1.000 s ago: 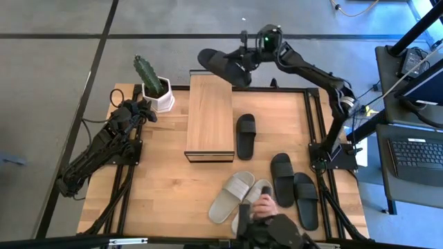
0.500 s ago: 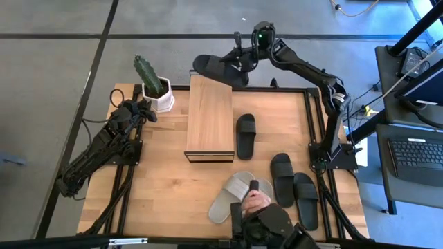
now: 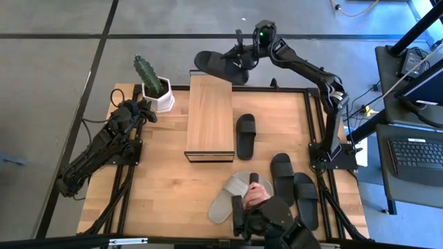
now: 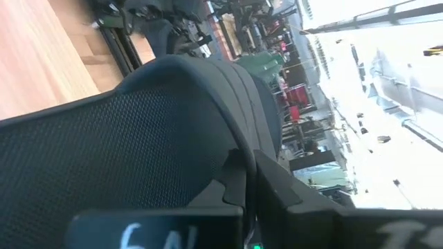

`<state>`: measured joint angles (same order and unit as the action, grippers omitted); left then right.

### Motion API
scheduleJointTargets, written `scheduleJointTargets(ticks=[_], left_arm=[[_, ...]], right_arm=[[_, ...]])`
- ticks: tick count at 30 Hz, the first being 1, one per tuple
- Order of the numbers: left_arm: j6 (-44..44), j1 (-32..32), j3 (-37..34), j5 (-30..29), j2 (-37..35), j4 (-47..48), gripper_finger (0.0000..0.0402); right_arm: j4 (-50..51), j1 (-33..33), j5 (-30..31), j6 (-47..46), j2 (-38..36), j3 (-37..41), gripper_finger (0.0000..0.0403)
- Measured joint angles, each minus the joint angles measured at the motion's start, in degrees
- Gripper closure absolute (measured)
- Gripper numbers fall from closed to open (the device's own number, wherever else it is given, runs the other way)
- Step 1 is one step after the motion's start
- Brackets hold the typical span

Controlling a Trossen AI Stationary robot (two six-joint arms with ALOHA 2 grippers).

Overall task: Pick and place slides into the shelf
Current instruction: Put the top right black slide on the shelf

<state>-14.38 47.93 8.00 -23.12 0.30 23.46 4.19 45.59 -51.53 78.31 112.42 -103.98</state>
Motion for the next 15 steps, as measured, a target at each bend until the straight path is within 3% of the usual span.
scheduleJointTargets(ticks=[5, 15], left_arm=[[0.0, 0.0, 0.0, 0.0, 0.0, 0.0, 0.0254], [-0.1, 0.0, 0.0, 0.0, 0.0, 0.0, 0.0254]], right_arm=[[-4.0, 0.2, -3.3, -0.4, 2.9, 0.0, 0.039], [-7.5, -0.6, -3.7, -0.5, 7.7, 0.0, 0.039]])
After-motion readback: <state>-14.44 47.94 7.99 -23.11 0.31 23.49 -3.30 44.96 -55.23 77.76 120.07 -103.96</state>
